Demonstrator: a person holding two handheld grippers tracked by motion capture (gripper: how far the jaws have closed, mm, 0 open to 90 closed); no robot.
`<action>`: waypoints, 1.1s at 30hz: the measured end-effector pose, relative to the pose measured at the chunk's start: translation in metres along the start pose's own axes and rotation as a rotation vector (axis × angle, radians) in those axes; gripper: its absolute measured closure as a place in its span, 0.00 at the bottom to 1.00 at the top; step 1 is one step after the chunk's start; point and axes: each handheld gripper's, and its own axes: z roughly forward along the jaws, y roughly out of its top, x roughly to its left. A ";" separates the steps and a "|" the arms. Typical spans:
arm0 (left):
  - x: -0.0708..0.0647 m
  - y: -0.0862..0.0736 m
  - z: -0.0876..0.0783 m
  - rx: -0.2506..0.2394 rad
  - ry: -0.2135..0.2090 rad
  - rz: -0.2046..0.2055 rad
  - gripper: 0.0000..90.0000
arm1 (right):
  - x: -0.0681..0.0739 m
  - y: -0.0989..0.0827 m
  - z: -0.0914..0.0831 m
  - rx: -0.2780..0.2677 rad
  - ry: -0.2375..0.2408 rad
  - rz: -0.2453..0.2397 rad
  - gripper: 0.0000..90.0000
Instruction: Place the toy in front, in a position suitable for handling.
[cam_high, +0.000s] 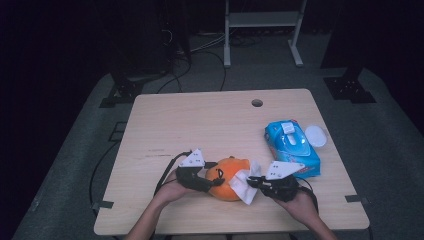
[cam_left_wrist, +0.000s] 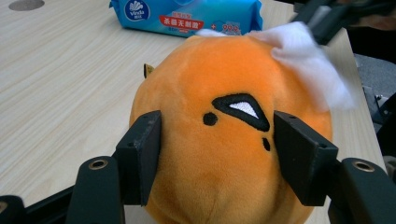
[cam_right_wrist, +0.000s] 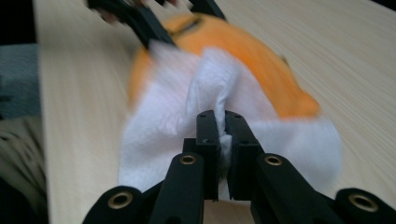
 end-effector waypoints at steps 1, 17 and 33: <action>0.000 0.000 0.001 0.001 0.003 0.000 0.40 | 0.004 0.004 0.002 -0.010 0.011 -0.011 0.94; -0.001 0.011 -0.009 0.032 -0.029 -0.003 0.21 | -0.006 -0.005 0.007 -0.015 0.018 0.054 0.94; 0.006 0.002 -0.004 0.016 -0.024 -0.049 0.40 | 0.021 0.019 0.021 -0.040 0.038 -0.047 0.94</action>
